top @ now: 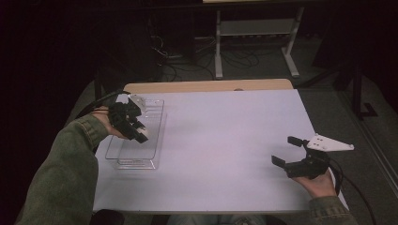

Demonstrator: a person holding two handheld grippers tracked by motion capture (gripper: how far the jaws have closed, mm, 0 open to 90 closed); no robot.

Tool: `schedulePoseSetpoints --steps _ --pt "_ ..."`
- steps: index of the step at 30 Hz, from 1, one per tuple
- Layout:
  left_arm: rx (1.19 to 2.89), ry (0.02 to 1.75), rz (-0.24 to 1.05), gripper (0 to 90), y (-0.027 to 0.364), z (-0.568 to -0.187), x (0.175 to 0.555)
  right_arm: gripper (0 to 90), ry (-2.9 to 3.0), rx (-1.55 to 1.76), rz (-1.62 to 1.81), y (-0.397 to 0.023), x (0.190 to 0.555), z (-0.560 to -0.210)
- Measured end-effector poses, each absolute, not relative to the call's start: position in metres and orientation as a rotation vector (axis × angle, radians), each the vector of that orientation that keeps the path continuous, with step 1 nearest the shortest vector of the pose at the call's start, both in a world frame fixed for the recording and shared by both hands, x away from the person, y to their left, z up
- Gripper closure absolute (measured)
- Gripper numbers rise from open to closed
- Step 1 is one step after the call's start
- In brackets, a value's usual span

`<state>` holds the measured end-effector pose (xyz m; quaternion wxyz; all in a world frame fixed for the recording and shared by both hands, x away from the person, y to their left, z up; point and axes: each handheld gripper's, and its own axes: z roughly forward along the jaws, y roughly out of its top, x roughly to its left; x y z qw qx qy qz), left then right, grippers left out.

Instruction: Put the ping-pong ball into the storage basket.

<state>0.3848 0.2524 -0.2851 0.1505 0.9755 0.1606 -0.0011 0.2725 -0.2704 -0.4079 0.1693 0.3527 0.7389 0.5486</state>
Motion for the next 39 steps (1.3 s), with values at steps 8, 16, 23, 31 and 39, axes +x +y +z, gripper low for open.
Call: schedulePoseSetpoints --steps 8,16,23,31,39 --pt "2.829 0.455 -0.009 50.7 0.25 -0.293 0.386 0.0 2.1 1.004 1.558 -0.271 0.272 -0.408" --pt "2.87 0.455 -0.014 50.7 0.248 -0.3 0.386 0.0 2.101 1.005 1.557 -0.271 0.272 -0.408" --pt "2.922 0.439 -0.011 50.7 0.242 -0.306 0.386 0.0 2.103 1.002 1.556 -0.271 0.273 -0.408" --pt "2.93 0.433 -0.028 50.7 0.239 -0.309 0.385 0.0 2.104 1.003 1.557 -0.271 0.272 -0.408" --pt "2.968 0.418 -0.037 50.7 0.233 -0.319 0.387 0.0 2.104 1.005 1.557 -0.271 0.272 -0.408"
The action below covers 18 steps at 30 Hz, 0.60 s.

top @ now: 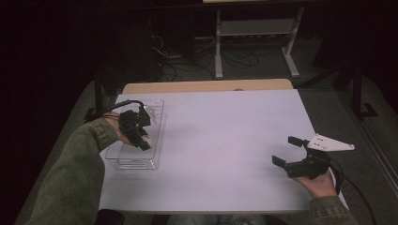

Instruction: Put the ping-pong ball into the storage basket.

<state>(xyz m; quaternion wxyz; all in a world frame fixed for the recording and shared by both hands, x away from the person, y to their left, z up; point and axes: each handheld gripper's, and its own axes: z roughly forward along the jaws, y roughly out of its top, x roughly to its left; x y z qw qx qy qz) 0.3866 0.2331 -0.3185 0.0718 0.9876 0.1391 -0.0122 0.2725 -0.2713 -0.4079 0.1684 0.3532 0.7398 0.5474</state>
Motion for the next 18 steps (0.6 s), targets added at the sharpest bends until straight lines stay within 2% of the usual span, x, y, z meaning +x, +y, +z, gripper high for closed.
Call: schedulePoseSetpoints --steps 18 --pt "3.005 0.409 -0.074 50.7 0.228 -0.339 0.389 0.0 2.105 1.007 1.558 -0.272 0.272 -0.408"
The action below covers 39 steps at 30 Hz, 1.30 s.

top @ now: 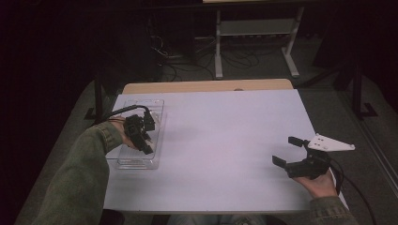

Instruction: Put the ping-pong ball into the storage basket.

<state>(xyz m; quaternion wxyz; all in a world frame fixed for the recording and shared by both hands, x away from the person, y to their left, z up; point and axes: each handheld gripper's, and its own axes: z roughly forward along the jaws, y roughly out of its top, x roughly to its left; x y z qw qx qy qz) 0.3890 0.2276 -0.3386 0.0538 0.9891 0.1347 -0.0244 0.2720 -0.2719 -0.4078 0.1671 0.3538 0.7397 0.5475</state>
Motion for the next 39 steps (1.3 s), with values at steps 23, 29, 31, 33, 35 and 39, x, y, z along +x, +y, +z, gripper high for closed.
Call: schedulePoseSetpoints --steps 23,29,31,33,35,39 --pt "3.051 0.415 -0.082 50.7 0.226 -0.351 0.394 0.0 2.103 1.011 1.556 -0.273 0.272 -0.408" --pt "3.044 0.424 -0.111 50.7 0.227 -0.361 0.395 0.0 2.102 1.012 1.556 -0.273 0.272 -0.408" --pt "3.039 0.428 -0.119 50.7 0.228 -0.364 0.395 0.0 2.103 1.014 1.555 -0.273 0.272 -0.408" --pt "3.048 0.428 -0.119 50.7 0.228 -0.366 0.395 0.0 2.104 1.013 1.555 -0.273 0.272 -0.408" --pt "3.044 0.426 -0.119 50.7 0.227 -0.367 0.395 0.0 2.105 1.013 1.554 -0.273 0.272 -0.408" --pt "3.046 0.422 -0.118 50.7 0.225 -0.368 0.397 0.0 2.104 1.014 1.554 -0.273 0.272 -0.408"
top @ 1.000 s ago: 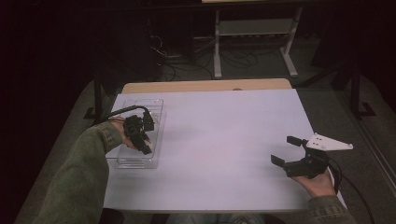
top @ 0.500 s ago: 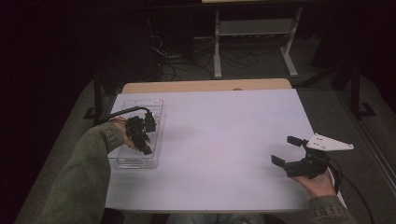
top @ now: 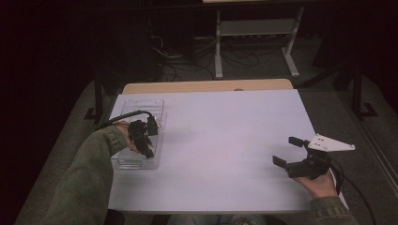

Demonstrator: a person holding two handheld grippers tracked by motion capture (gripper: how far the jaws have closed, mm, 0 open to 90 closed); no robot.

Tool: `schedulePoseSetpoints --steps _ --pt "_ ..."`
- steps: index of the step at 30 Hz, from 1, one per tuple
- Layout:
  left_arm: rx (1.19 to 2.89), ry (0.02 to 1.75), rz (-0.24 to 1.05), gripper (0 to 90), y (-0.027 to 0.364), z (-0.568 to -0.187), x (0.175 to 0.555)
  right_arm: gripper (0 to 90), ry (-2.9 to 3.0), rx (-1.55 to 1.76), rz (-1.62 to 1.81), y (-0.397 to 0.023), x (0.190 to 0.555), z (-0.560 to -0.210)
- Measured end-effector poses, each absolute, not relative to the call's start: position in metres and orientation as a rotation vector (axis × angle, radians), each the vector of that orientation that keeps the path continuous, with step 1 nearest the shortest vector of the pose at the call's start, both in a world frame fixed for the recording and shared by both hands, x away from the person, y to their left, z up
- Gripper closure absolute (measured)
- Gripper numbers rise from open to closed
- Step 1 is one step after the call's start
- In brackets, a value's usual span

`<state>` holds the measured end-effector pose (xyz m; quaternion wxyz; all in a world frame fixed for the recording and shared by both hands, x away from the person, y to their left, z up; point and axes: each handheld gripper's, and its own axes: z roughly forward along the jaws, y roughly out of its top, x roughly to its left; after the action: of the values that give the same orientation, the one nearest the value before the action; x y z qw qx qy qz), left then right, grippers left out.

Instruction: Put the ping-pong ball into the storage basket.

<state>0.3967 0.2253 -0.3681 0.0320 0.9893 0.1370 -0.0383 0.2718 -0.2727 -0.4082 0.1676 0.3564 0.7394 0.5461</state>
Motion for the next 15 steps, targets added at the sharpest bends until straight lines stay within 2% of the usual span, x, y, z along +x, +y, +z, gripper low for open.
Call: schedulePoseSetpoints --steps 15 --pt "3.069 0.457 -0.116 50.1 0.2241 -0.3736 0.3995 0.0 2.099 1.013 1.556 -0.2735 0.2716 -0.4079"
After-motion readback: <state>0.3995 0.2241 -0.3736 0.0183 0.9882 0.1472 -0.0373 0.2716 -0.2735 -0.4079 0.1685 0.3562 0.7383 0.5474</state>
